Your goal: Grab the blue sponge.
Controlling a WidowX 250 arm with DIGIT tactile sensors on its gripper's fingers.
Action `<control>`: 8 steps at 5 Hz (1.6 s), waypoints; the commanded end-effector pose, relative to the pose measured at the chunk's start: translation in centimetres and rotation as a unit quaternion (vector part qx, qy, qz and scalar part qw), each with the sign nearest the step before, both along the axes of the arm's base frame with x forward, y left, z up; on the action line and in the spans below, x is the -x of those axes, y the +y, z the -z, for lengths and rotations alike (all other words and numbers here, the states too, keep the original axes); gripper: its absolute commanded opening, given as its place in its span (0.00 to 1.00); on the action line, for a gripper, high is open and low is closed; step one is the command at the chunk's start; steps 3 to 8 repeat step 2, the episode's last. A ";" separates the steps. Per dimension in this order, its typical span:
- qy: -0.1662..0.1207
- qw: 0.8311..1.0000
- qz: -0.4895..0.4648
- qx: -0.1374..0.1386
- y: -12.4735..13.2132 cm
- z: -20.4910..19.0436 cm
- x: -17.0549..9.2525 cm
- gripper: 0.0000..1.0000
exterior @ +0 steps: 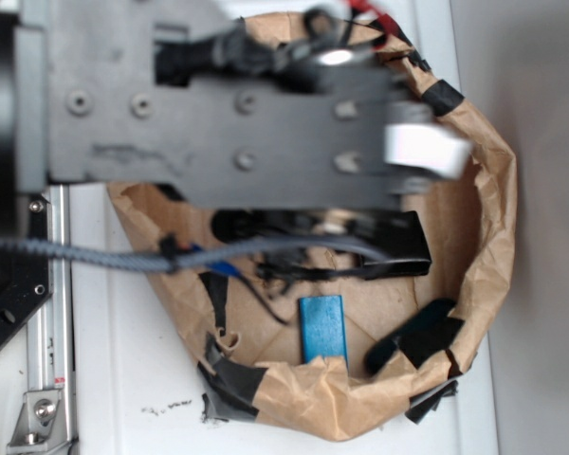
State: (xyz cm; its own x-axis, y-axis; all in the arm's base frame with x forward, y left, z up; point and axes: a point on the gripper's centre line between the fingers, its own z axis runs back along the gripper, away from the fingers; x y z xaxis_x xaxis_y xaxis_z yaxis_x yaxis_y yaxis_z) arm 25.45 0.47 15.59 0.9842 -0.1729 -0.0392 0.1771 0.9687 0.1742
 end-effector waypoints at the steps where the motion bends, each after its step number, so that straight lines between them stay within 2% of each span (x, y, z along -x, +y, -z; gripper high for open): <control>1: -0.037 0.997 -0.041 0.055 -1.5 -2.9 0.5 0.00; 2: -0.019 0.999 -0.013 0.042 -1.6 -2.6 0.6 0.00; 8: -0.019 0.999 -0.013 0.042 -1.6 -2.6 0.6 0.00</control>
